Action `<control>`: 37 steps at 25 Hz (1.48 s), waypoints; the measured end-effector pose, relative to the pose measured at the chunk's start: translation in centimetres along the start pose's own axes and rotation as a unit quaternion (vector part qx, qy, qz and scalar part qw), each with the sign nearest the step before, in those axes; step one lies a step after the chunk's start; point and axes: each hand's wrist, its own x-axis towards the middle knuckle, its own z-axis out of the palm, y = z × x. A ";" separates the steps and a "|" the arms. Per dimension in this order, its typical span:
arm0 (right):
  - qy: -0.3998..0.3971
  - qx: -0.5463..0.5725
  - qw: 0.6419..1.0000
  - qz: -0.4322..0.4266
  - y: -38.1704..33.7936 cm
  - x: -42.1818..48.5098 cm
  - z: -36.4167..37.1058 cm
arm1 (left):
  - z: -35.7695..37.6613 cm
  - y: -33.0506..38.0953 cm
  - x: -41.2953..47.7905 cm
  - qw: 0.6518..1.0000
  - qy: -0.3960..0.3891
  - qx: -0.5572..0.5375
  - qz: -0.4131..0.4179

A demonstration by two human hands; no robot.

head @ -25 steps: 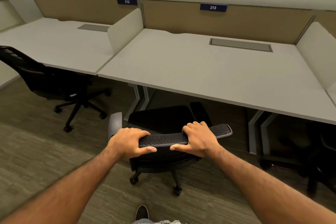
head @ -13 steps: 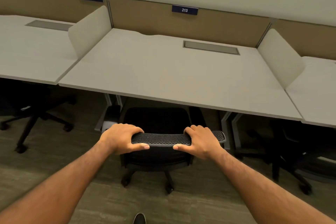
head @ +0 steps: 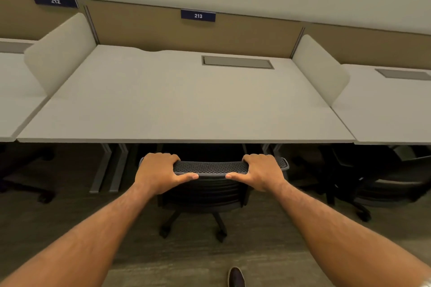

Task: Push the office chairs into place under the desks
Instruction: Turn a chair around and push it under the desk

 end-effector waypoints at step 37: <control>-0.019 0.082 0.996 -0.020 9.5 8.8 1.2 | 1.0 3.1 10.9 0.997 -0.078 0.013 -0.026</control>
